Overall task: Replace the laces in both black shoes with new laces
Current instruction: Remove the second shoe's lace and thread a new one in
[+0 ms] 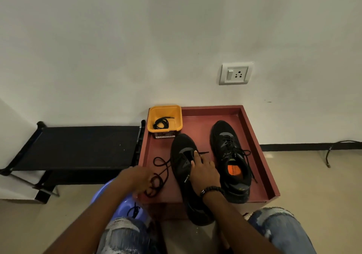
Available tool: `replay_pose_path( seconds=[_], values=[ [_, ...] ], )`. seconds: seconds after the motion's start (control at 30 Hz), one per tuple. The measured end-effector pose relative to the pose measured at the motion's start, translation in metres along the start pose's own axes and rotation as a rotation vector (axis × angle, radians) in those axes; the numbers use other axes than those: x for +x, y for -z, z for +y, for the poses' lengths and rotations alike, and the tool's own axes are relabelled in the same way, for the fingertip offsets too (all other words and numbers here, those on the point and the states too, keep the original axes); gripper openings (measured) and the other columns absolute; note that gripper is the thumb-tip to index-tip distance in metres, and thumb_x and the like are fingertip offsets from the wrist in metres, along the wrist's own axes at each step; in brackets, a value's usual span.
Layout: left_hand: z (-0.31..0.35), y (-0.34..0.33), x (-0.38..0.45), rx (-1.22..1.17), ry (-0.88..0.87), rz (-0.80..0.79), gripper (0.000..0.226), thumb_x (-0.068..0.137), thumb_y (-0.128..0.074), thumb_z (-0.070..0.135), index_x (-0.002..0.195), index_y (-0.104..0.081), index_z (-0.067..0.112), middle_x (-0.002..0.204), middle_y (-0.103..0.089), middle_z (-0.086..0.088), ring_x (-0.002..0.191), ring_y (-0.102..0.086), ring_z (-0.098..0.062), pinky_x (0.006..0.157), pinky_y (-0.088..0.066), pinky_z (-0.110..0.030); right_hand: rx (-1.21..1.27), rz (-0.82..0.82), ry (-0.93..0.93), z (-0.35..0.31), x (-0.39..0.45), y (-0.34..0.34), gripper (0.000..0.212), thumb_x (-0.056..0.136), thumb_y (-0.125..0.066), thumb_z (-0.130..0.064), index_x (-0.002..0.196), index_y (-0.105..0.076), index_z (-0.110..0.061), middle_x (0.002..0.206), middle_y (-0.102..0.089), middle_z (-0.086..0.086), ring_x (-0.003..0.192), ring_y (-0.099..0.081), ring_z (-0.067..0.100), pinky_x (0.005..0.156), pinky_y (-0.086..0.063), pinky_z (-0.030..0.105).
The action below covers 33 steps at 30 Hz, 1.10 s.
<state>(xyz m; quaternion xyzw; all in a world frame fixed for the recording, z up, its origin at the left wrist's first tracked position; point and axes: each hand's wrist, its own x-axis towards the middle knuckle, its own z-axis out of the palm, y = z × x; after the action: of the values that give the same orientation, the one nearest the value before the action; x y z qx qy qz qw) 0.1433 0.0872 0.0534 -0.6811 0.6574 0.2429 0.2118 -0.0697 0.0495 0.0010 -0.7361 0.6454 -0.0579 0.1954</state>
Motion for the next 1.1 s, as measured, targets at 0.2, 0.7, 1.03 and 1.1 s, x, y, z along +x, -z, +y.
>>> replay_pose_path(
  seconds=[0.2, 0.7, 1.03, 1.1],
  values=[
    [0.005, 0.017, -0.003, -0.144, 0.041, 0.258, 0.031, 0.099, -0.049, 0.036, 0.125, -0.048, 0.019, 0.124, -0.043, -0.001, 0.108, -0.057, -0.023, 0.091, -0.047, -0.037, 0.016, -0.001, -0.005, -0.001, -0.002, 0.000, 0.051, 0.106, -0.027, -0.037, 0.155, -0.021, -0.024, 0.139, -0.050, 0.013, 0.123, -0.047, 0.029, 0.095, -0.045, 0.039],
    [0.039, -0.014, 0.015, -0.907, 0.037, 0.545, 0.031, 0.100, -0.052, 0.020, 0.074, -0.056, 0.003, 0.069, -0.053, -0.010, 0.062, -0.047, -0.016, 0.063, -0.044, -0.033, 0.000, -0.014, 0.003, 0.001, 0.000, 0.000, 0.051, 0.106, -0.027, -0.036, 0.155, -0.020, -0.024, 0.140, -0.050, 0.012, 0.124, -0.047, 0.028, 0.095, -0.046, 0.038],
    [0.028, -0.014, 0.003, -0.719, 0.041, 0.425, 0.010, 0.097, -0.055, 0.013, 0.097, -0.064, 0.008, 0.090, -0.063, -0.005, 0.076, -0.057, -0.016, 0.063, -0.041, -0.017, 0.051, 0.004, -0.025, 0.006, -0.001, 0.012, 0.052, 0.105, -0.034, -0.035, 0.154, -0.026, -0.022, 0.145, -0.046, 0.012, 0.128, -0.044, 0.030, 0.103, -0.039, 0.040],
    [0.045, -0.021, 0.012, -0.706, 0.019, 0.445, 0.023, 0.091, -0.056, 0.005, 0.112, -0.066, 0.007, 0.097, -0.065, -0.007, 0.081, -0.060, -0.014, 0.067, -0.042, -0.011, 0.075, 0.098, 0.018, 0.008, -0.008, 0.029, 0.052, 0.101, -0.044, -0.033, 0.151, -0.032, -0.021, 0.146, -0.042, 0.011, 0.127, -0.044, 0.029, 0.105, -0.039, 0.040]
  ],
)
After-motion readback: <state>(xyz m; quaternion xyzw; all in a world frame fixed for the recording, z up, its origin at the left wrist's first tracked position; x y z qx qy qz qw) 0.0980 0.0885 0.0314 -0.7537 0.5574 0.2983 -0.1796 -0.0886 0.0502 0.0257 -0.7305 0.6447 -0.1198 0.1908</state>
